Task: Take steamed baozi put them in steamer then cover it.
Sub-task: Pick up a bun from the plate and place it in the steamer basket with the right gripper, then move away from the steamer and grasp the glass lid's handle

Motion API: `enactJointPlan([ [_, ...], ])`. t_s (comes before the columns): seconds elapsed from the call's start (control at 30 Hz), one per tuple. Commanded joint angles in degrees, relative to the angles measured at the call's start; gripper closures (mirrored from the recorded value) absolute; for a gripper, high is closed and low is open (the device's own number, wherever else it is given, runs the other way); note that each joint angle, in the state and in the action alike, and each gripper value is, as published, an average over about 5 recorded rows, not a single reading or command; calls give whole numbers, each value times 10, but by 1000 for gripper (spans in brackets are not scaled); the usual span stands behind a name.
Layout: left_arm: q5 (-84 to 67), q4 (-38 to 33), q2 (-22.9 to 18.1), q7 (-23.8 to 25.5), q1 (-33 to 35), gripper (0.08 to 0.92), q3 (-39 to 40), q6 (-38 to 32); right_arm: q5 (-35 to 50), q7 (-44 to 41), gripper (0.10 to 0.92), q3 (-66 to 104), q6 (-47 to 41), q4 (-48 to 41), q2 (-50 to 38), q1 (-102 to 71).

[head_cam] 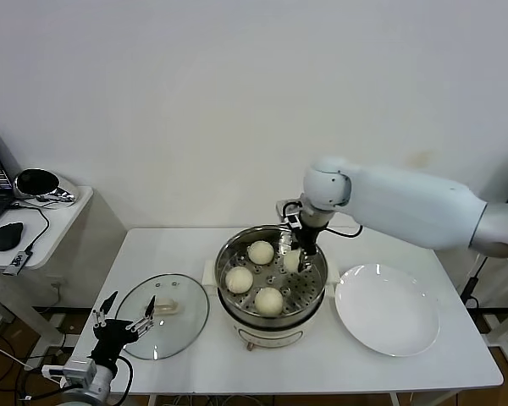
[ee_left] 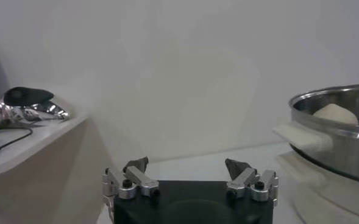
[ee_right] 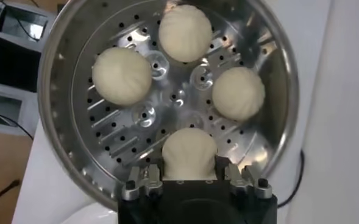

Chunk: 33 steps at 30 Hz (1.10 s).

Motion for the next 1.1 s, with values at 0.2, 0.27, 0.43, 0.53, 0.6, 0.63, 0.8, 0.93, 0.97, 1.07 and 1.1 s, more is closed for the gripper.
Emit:
enactJointPlan([
  [0.2, 0, 5, -1, 1, -1, 177, 1, 1, -16, 10, 503, 10, -10, -11, 11, -48],
  [0.27, 1, 6, -1, 1, -1, 177, 1, 1, -17, 11, 481, 14, -10, -12, 9, -51],
  [0.43, 4, 8, -2, 1, -1, 177, 1, 1, -14, 12, 358, 22, -11, -3, -13, -46],
  [0.53, 7, 5, -4, 2, -2, 177, 1, 1, -6, 11, 274, 39, -10, 15, -40, -34],
  [0.6, 8, 2, -5, 4, -1, 177, 1, 2, 0, 8, 230, 66, -7, 33, -66, -24],
  [0.63, 9, 0, -5, 4, 0, 177, 0, 2, 3, 7, 220, 84, -5, 42, -81, -22],
  [0.8, 13, 1, -4, 5, -1, 177, 5, 7, 62, 43, 203, 212, 24, 87, -176, -45],
  [0.93, 13, 12, -1, -1, -6, 177, 22, 11, 131, 118, 203, 331, 57, 112, -250, -101],
  [0.97, 13, 15, 0, -3, -6, 177, 26, 11, 135, 141, 203, 360, 63, 121, -267, -118],
  [1.07, 12, 20, 3, -8, -7, 177, 37, 13, 159, 232, 203, 458, 83, 157, -322, -201],
  [1.1, 11, 21, 4, -10, -7, 177, 40, 13, 169, 262, 203, 498, 87, 171, -339, -243],
])
